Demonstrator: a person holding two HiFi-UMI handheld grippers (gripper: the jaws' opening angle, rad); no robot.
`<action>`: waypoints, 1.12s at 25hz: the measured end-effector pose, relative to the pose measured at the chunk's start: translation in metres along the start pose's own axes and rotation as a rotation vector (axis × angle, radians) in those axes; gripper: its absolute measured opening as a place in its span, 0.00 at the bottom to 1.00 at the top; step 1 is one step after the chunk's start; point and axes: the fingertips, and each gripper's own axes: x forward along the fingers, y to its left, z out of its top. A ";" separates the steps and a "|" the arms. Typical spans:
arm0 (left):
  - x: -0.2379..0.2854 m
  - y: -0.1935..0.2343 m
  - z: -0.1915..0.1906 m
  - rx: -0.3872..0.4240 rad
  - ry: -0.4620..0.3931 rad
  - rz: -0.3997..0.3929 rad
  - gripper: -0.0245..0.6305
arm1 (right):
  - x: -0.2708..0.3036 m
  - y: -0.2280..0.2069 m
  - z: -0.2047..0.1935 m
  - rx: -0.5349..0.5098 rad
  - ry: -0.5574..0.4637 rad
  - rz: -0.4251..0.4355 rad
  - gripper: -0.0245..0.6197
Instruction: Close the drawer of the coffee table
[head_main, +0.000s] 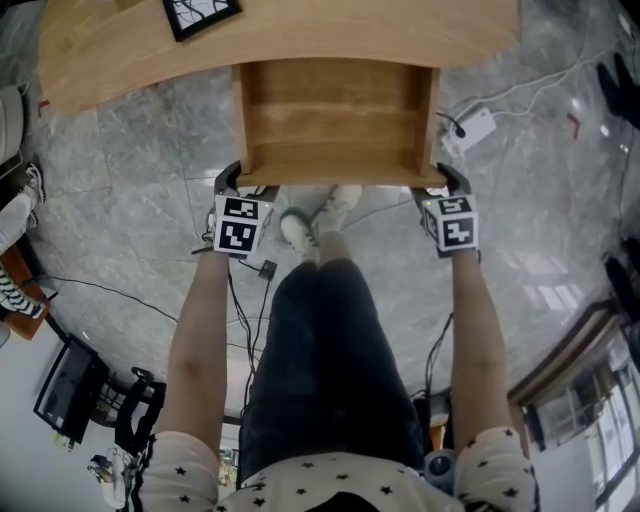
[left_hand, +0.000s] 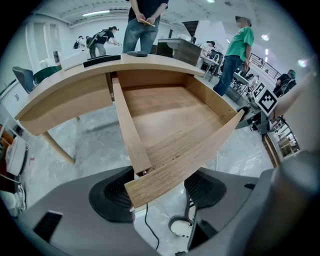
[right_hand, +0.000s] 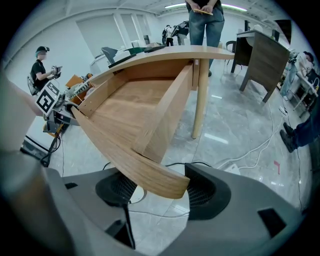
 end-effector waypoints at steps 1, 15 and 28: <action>-0.002 0.000 0.000 0.000 0.001 0.000 0.52 | -0.002 0.000 0.000 0.001 0.001 0.001 0.48; -0.010 0.000 0.004 0.005 0.016 0.003 0.52 | -0.009 0.002 0.004 0.005 0.015 0.009 0.48; -0.010 0.005 0.006 0.025 0.019 0.007 0.52 | -0.007 0.006 0.004 0.013 0.014 0.009 0.48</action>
